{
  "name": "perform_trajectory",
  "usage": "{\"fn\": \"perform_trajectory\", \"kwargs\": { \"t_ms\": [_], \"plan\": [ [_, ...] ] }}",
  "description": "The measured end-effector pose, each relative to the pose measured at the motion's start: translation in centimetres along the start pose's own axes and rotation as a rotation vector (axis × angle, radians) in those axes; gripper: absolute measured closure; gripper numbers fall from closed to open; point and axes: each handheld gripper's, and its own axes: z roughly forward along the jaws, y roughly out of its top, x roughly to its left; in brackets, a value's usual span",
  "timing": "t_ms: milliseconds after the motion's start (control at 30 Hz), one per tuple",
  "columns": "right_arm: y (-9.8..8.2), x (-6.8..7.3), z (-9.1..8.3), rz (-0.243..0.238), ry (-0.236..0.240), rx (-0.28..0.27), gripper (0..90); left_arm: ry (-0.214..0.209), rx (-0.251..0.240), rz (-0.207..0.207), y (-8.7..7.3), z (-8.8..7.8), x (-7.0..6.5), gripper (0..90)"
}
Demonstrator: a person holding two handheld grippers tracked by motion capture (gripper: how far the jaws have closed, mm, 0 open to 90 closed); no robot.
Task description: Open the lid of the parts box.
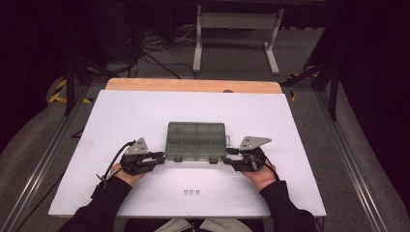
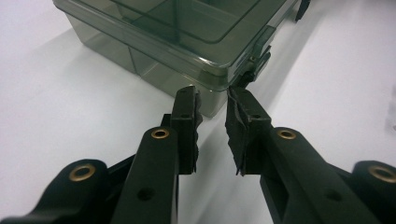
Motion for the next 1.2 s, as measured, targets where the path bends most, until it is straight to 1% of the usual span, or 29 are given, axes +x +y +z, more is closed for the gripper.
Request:
{"fn": "perform_trajectory", "kwargs": {
  "t_ms": [133, 233, 300, 333, 433, 767, 833, 933, 1067, 1200],
  "plan": [
    [-0.01, 0.00, 0.00, 0.000, 0.000, 0.000, 55.9, 0.001, -0.002, 0.003, 0.03, 0.06, -0.05, 73.6],
    [0.00, 0.00, 0.00, -0.001, 0.000, 0.000, 55.9, 0.007, 0.005, 0.010, 0.05, 0.14, -0.18, 73.1],
    [0.00, 0.01, 0.00, -0.001, 0.000, 0.000, 55.9, 0.017, -0.005, 0.018, 0.11, 0.10, -0.26, 73.1],
    [-0.01, 0.01, 0.00, -0.001, 0.000, 0.000, 55.9, 0.020, -0.009, 0.013, 0.13, 0.05, -0.29, 73.2],
    [-0.01, 0.01, 0.00, -0.001, 0.000, 0.000, 56.0, 0.023, -0.010, 0.022, 0.14, 0.08, -0.28, 73.2],
    [-0.04, 0.00, -0.02, -0.001, 0.001, 0.001, 56.9, 0.022, -0.026, 0.008, 0.07, 0.17, -0.31, 72.9],
    [-0.03, 0.02, -0.06, -0.002, 0.000, 0.001, 58.5, 0.021, -0.025, 0.007, 0.06, 0.19, -0.29, 72.9],
    [0.01, 0.11, -0.18, -0.009, -0.007, -0.002, 63.4, 0.024, -0.027, 0.009, 0.05, 0.16, -0.27, 72.4],
    [0.05, 0.15, -0.28, -0.004, -0.006, -0.007, 66.0, 0.023, -0.030, 0.014, 0.03, 0.15, -0.34, 71.5],
    [0.11, 0.18, -0.45, -0.005, -0.008, -0.017, 69.0, 0.031, -0.053, 0.014, 0.10, -0.05, -0.35, 71.5]
  ]
}}
